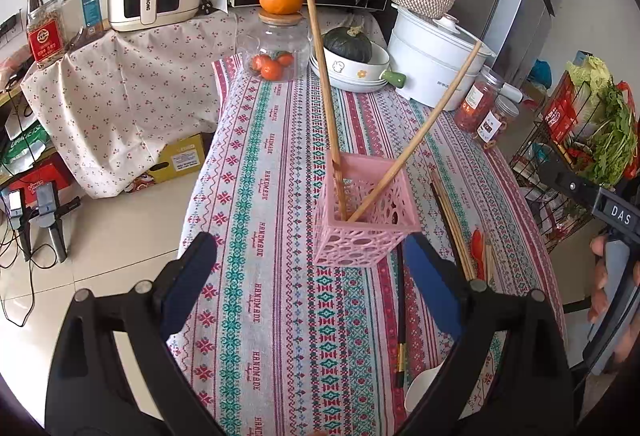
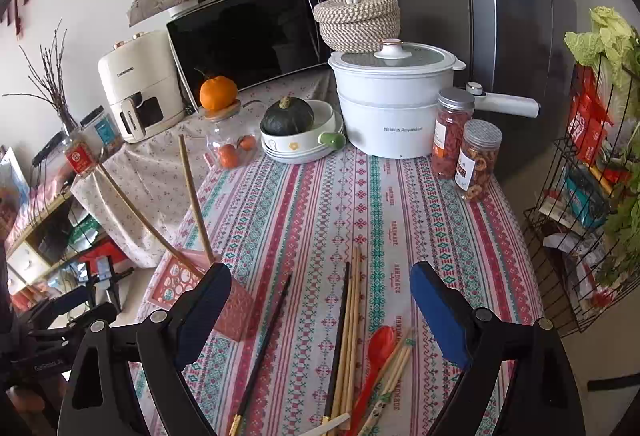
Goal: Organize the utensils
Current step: 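Grasp the black chopstick with the left tool while the right tool reaches toward green-taped chopsticks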
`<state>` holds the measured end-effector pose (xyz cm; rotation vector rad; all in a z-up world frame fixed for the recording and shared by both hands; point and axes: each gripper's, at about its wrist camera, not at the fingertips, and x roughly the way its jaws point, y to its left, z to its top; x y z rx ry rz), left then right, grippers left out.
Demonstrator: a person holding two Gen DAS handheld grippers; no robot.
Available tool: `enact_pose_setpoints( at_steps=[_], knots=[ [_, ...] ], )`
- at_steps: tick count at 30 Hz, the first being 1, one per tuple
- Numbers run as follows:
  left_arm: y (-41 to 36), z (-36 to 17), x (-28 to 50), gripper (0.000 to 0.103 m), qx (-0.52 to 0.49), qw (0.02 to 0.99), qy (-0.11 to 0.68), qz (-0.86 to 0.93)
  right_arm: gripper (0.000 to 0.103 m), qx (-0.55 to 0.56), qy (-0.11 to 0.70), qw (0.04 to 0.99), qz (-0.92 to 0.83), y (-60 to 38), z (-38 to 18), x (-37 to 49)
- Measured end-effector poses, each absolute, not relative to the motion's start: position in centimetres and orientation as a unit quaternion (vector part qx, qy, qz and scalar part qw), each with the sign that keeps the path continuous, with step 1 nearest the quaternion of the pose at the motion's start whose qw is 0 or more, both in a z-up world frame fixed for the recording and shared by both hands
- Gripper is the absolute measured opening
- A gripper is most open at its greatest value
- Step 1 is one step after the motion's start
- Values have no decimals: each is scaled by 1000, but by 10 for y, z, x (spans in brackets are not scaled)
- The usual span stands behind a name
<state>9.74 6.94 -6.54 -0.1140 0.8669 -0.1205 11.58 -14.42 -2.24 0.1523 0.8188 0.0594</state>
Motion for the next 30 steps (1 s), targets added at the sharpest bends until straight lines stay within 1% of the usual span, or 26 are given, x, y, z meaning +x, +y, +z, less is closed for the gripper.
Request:
enact_pose_setpoints(
  at_steps=[11,17,23,25,26,27,28,30],
  knots=[
    [6,-86,77,95,32,888,448,-99,92,69,476,876,-26,-194,-68,92],
    [-42,-100,75,95,80,876,460,-124,92,71,508,857,-41,-218,-79,84],
    [-89,-115,89,94,115,863,471,-141,92,82,501,860,-55,-246,-77,84],
    [-100,-116,98,89,115,865,468,-139,92,94,501,859,-54,-255,-77,85],
    [-104,-117,105,83,110,866,469,-137,92,101,502,857,-52,-259,-77,86],
    [-107,-118,112,74,100,866,471,-135,92,109,504,856,-50,-263,-78,87],
    [-110,-120,120,68,89,865,475,-133,92,115,505,854,-47,-266,-79,89],
    [-115,-126,138,43,65,860,490,-126,92,122,509,851,-45,-271,-81,92]
  ],
)
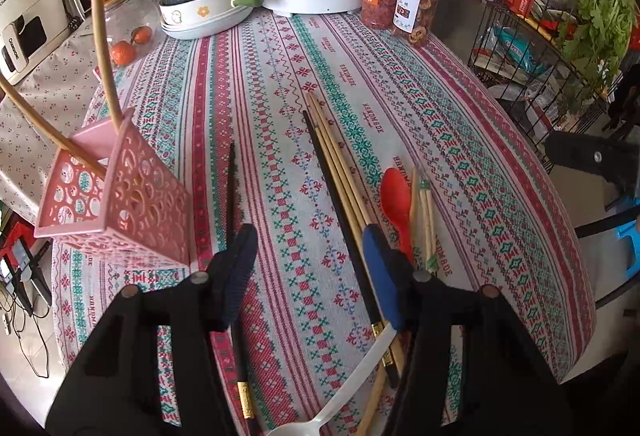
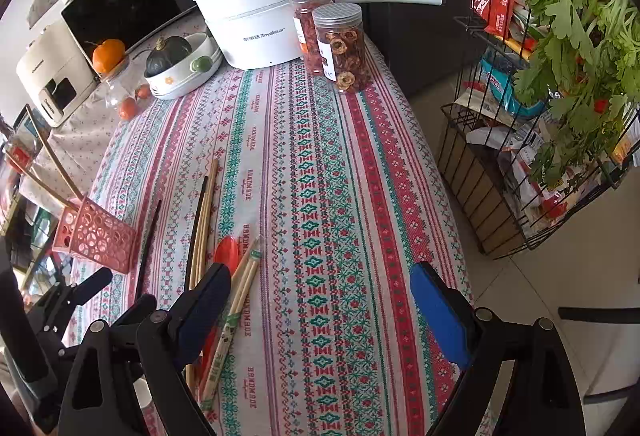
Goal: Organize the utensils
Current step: 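Grasp the black chopstick with the left tool while the right tool reaches toward green-taped chopsticks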
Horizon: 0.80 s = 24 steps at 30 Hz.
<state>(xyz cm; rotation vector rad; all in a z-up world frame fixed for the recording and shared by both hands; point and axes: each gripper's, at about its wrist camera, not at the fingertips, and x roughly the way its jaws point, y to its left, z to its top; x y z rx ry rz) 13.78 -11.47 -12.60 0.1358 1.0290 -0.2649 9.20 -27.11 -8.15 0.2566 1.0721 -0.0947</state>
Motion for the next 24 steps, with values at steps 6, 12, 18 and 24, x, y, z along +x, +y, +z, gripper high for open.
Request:
enact_pose_setpoints(
  at_steps=[6,12,18,24],
  knots=[
    [-131,-147,179,16,12,842,529,-109,92,134,512,848,-37,-280,-83,98],
    [-137,-164,197,10,-2,830,550,-86,92,146,514,845,-25,-284,-85,103],
    [-141,-164,201,9,6,830,552,-81,92,154,515,843,-23,-287,-87,106],
    [-142,-165,198,9,11,824,560,-82,92,165,517,840,-22,-289,-88,106]
  ],
)
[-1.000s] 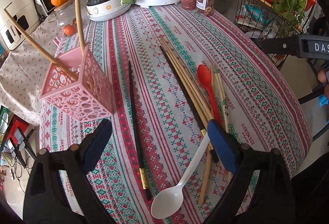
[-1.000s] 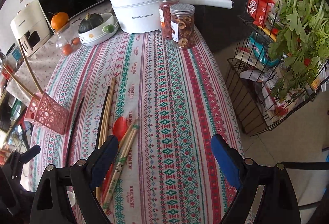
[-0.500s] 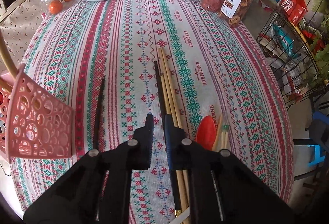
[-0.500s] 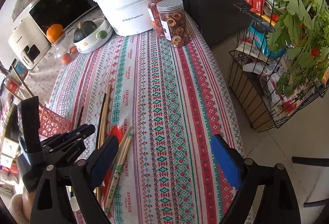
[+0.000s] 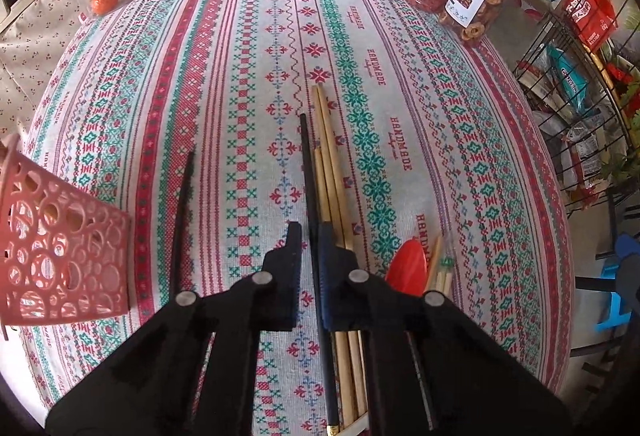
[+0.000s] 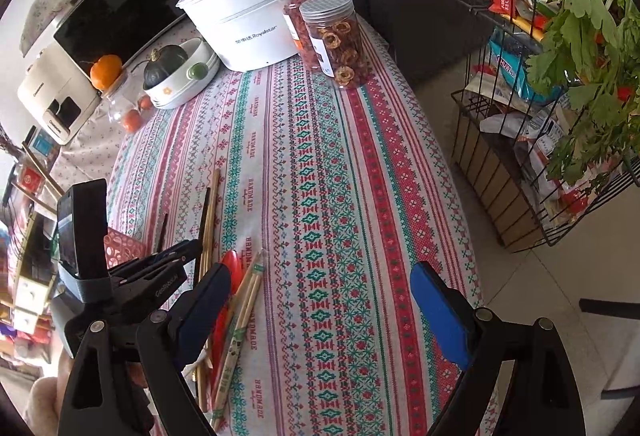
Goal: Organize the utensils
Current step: 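Grasp the black chopstick with the left tool while the right tool reaches toward green-taped chopsticks, then lift the black chopstick with the left tool while the right tool grasps a green-taped chopstick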
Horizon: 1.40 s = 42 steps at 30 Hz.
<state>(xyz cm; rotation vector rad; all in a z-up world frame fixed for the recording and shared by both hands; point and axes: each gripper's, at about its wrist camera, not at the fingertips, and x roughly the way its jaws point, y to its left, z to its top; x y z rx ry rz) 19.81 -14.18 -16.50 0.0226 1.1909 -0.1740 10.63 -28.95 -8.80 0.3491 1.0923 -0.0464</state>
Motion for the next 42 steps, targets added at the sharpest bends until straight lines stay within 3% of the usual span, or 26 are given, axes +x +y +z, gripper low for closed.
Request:
enact_pose_setpoints(
  at_steps=[9,31,36,40,42],
  knots=[
    [-138,-167,193,6,0,820,566,-87,92,169,530,831,-22,-290,-95,108],
    [-60,-65,87,7,24,889,400,-221,92,107,615,781,7,-218,-158,130],
    [-44,-63,82,7,14,891,391,-231,78,53,622,781,-15,-202,-169,133],
    [-34,-61,72,7,10,892,387,-234,76,15,618,785,-33,-187,-171,131],
    [-30,-60,70,7,7,892,386,-235,65,19,616,786,-35,-183,-168,130]
  ],
)
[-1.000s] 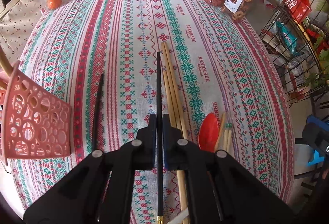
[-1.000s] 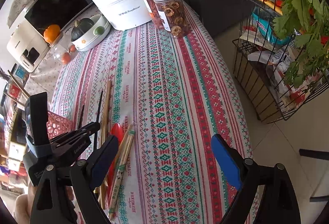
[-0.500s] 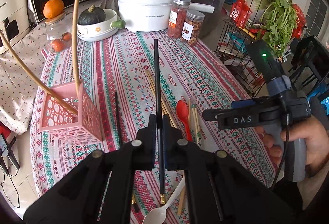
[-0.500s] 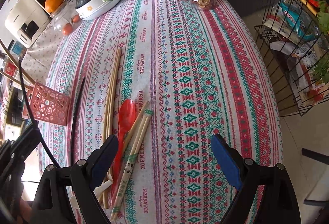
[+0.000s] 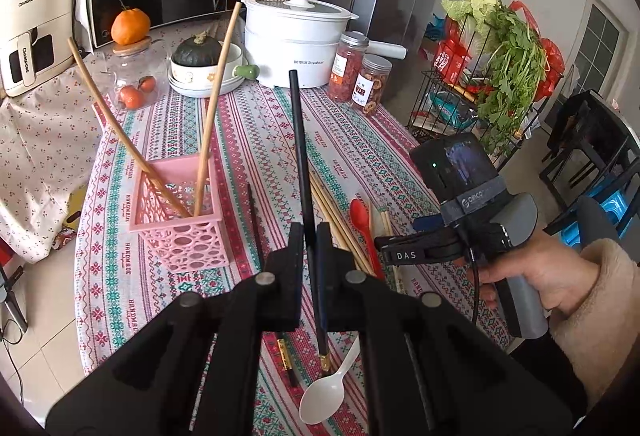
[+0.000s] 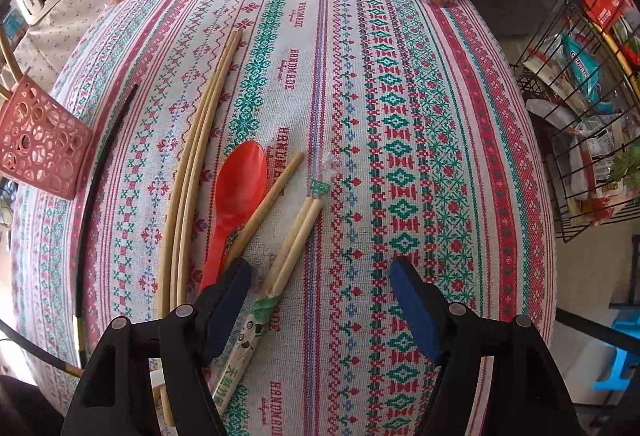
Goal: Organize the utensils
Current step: 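Lift the black chopstick with the left tool while the right tool grasps a green-taped chopstick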
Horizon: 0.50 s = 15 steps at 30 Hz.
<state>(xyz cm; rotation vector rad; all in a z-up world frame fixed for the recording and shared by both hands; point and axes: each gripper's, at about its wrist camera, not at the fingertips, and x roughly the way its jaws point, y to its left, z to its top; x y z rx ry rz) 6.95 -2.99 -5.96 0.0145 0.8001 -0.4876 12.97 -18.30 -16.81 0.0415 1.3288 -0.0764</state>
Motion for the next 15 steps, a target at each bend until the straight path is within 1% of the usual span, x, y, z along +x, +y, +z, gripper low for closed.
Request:
enact_pose_setpoints(
  at_steps=[1,3,4,6,7,9,11,15],
  knots=[
    [-29,-59,69,7,7,893,384,-235,61,20,614,788,-35,-180,-167,129],
    [-28,-58,68,7,8,895,379,-234,50,22,610,791,-34,-173,-166,129],
    [-27,-57,67,7,8,896,377,-233,46,24,607,793,-33,-171,-166,129],
    [-26,-56,66,7,9,899,371,-232,22,31,603,797,-34,-167,-164,128],
    [-26,-55,65,7,9,900,368,-233,17,38,602,797,-32,-169,-163,128],
    [-25,-53,63,7,10,903,360,-232,10,55,600,798,-30,-176,-162,127],
    [-24,-50,61,7,11,907,352,-232,6,82,592,802,-25,-188,-160,127],
    [-18,-37,54,7,6,916,327,-233,5,106,548,829,-21,-197,-135,119]
  ],
)
